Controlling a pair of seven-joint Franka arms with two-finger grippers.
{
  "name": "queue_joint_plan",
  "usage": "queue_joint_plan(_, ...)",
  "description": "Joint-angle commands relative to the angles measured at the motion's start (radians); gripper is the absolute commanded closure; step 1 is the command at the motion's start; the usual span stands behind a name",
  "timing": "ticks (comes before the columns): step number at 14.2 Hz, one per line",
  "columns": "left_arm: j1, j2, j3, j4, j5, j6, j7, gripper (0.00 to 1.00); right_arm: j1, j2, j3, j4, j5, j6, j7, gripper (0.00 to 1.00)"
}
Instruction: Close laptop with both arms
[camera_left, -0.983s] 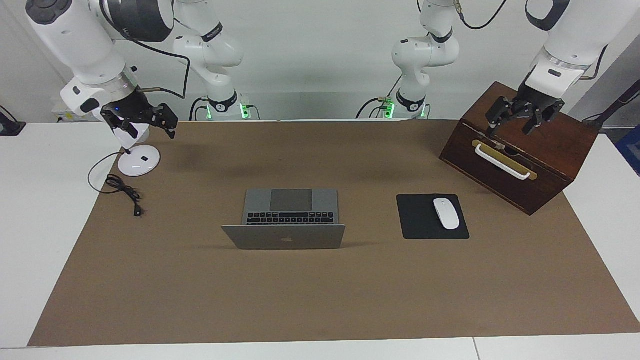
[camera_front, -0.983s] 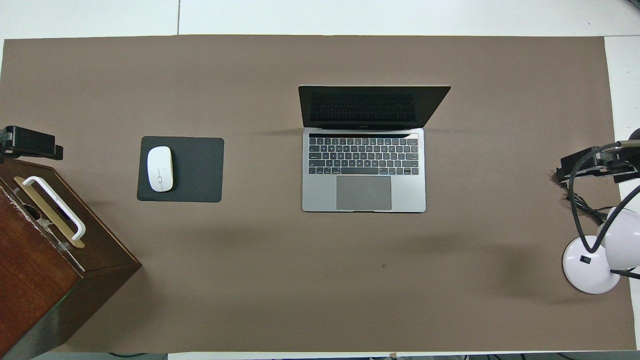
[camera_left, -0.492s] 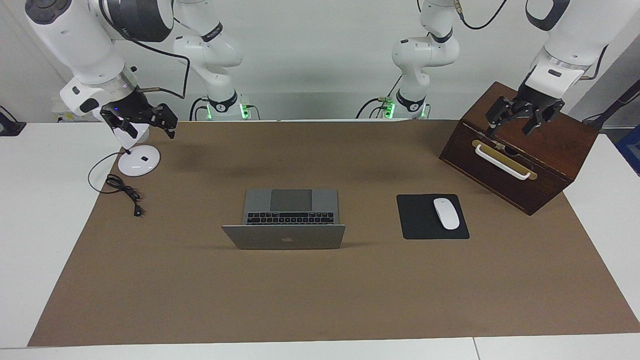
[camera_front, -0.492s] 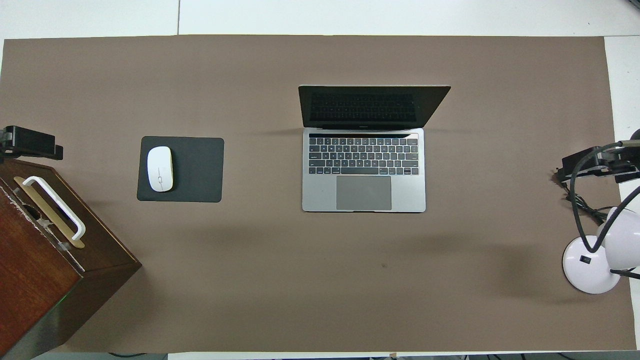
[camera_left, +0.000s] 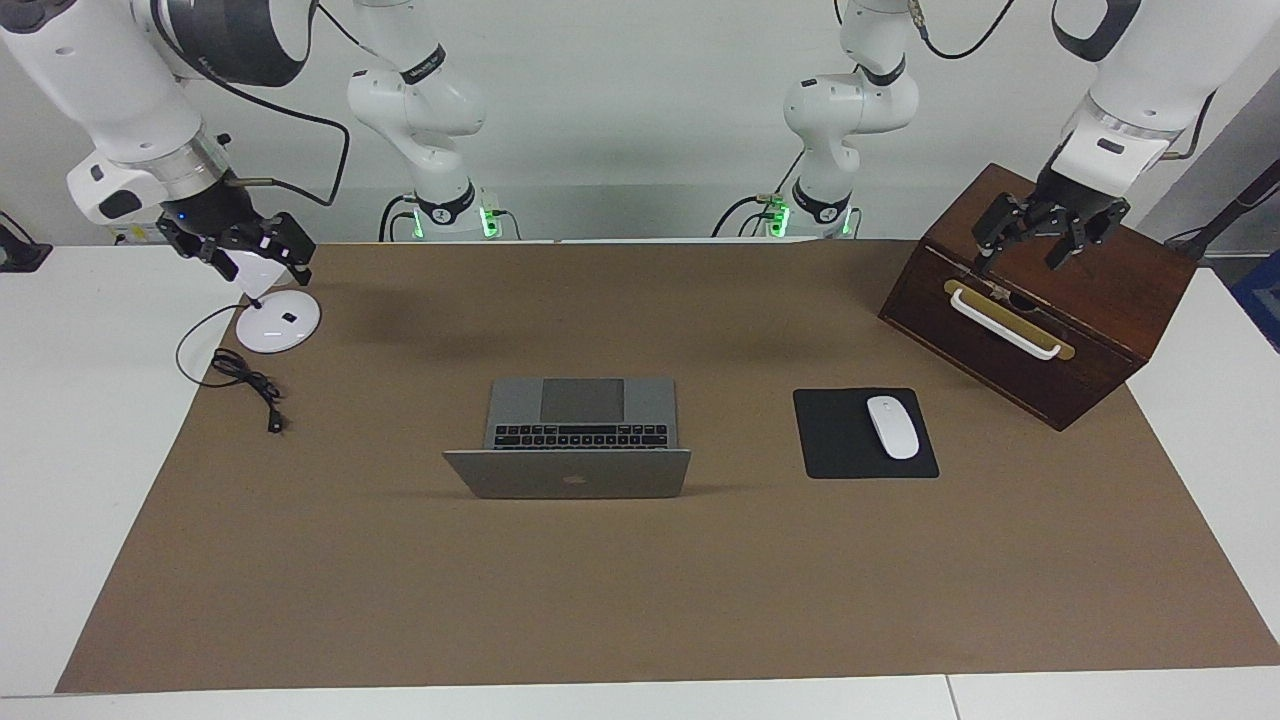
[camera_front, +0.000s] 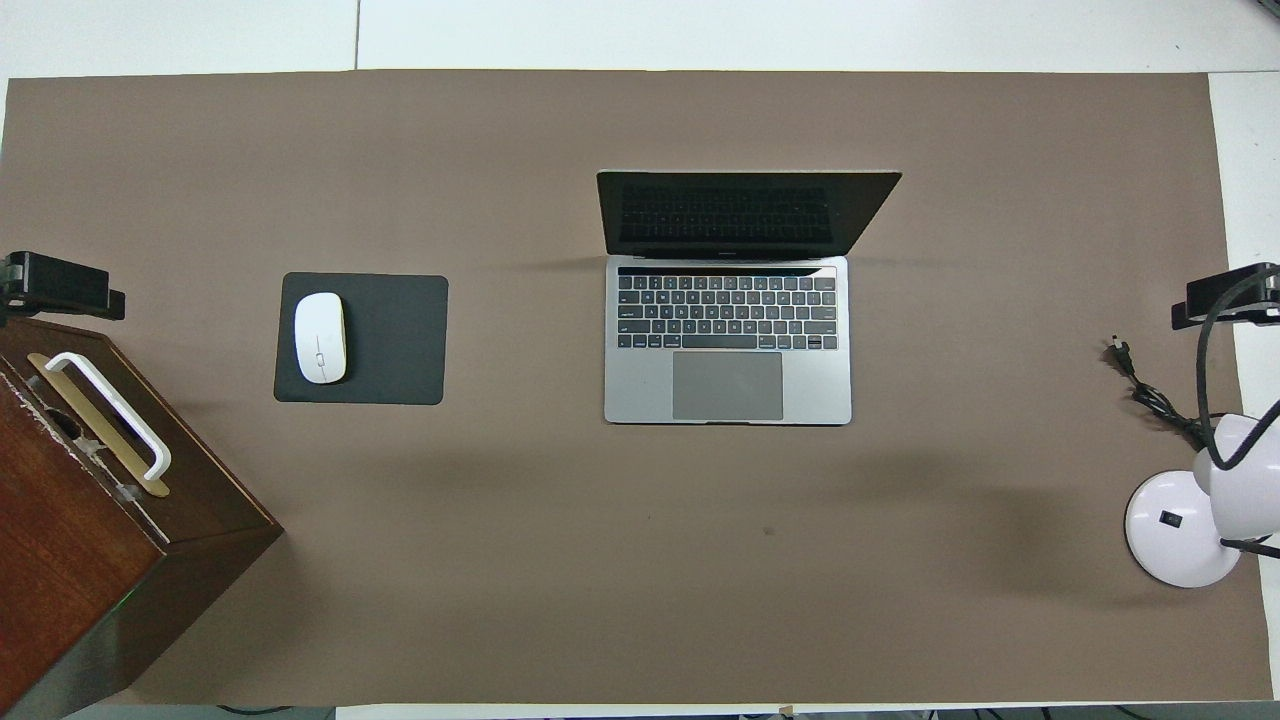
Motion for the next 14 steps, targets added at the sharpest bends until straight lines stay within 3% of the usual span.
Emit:
queue_joint_plan(1, -0.006, -0.015, 0.003, -0.025, 0.016, 0.009, 0.003, 0.0, -0.043, 0.019, 0.01, 0.012, -0.008, 0.071, -0.015, 0.0)
queue_joint_plan(10, -0.017, -0.016, 0.0, -0.031, 0.015, 0.041, -0.026, 0.0, -0.07, 0.265, 0.01, 0.268, -0.005, 0.127, -0.015, 0.03)
queue_joint_plan(11, -0.016, -0.019, 0.0, -0.037, 0.013, 0.043, -0.033, 0.05, -0.07, 0.287, 0.012, 0.291, -0.005, 0.127, -0.015, 0.03)
queue_joint_plan(12, -0.016, -0.024, 0.0, -0.045, 0.013, 0.047, -0.043, 0.26, -0.07, 0.304, 0.012, 0.313, -0.005, 0.128, -0.015, 0.04)
queue_joint_plan(14, -0.01, -0.028, 0.0, -0.053, 0.013, 0.055, -0.041, 0.89, -0.07, 0.356, 0.013, 0.373, -0.003, 0.13, -0.015, 0.04)
